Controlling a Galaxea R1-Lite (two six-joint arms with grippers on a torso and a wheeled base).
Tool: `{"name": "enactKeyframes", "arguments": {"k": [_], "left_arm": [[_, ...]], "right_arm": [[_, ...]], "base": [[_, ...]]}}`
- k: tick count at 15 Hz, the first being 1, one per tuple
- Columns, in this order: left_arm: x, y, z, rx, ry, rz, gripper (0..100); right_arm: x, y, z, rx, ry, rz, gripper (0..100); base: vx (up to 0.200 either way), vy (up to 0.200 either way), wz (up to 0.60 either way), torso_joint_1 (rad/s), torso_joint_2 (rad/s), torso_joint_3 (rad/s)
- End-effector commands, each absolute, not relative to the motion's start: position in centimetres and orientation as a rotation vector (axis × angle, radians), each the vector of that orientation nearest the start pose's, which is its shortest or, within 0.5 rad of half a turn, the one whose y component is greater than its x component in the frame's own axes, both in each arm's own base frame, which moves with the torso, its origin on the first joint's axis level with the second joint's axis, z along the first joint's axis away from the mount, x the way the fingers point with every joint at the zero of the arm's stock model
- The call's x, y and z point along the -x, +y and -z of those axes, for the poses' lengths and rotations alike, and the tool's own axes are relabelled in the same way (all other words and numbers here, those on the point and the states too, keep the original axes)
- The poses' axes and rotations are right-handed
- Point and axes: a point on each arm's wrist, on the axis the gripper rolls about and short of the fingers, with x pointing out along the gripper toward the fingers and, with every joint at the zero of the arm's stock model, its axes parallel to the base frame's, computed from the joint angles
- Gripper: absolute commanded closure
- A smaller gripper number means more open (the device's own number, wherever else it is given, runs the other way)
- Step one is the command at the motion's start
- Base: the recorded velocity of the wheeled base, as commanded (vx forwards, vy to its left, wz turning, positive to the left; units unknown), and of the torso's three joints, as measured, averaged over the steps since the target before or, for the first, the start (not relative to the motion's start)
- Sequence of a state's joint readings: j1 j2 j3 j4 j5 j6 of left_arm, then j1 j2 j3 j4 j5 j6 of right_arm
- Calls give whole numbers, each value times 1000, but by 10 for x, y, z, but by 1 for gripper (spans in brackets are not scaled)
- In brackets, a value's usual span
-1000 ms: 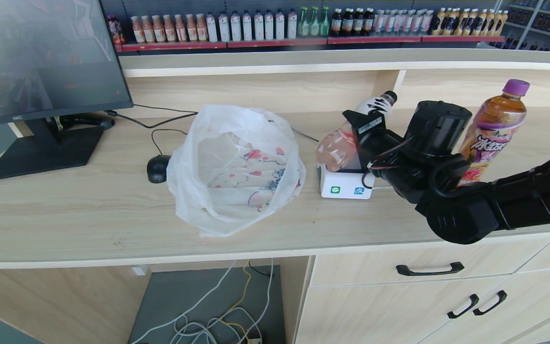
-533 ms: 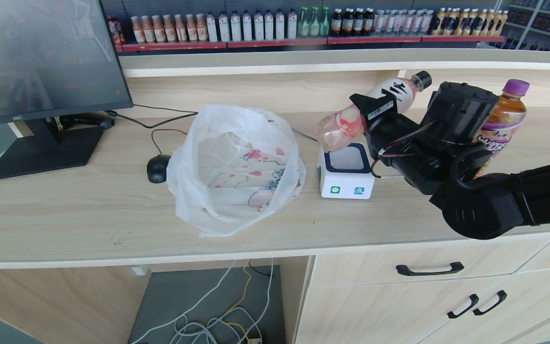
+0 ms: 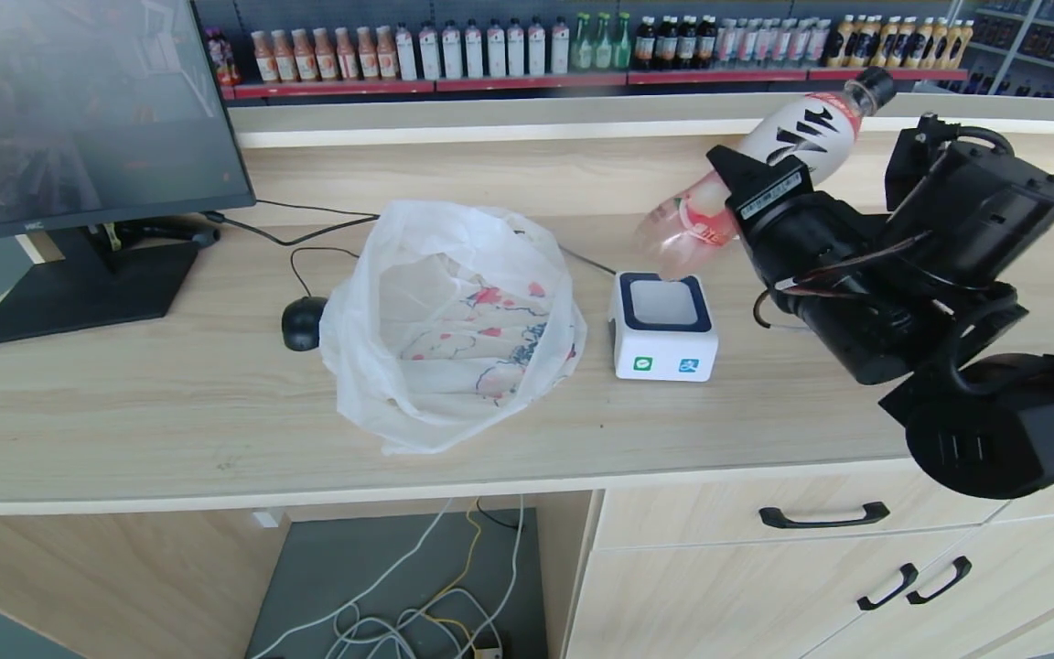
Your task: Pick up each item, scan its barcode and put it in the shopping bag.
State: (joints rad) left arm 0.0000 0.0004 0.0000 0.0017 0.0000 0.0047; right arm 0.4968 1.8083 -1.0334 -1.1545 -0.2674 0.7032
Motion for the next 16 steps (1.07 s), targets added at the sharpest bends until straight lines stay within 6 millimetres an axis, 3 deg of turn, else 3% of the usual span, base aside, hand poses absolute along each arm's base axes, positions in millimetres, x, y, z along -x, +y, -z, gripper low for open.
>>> {"name": "enactKeyframes", "arguments": {"k": [1, 10, 13, 16], "left_arm": [[23, 0, -75, -5, 3, 0, 0], [23, 0, -75, -6, 3, 0, 0], [23, 0, -75, -8, 2, 0, 0], [23, 0, -75, -5, 3, 0, 0]], "right_arm": [[-290, 156, -244, -711, -289, -347, 100], [-260, 180, -239, -213, -487, -400, 100], [-261, 182, -233, -39, -542, -486, 100], [-266, 183, -225, -18, -533, -477, 100]], "base": [[0, 0, 0, 0, 0, 0], [0, 0, 0, 0, 0, 0], [0, 0, 0, 0, 0, 0], [0, 0, 0, 0, 0, 0]]}}
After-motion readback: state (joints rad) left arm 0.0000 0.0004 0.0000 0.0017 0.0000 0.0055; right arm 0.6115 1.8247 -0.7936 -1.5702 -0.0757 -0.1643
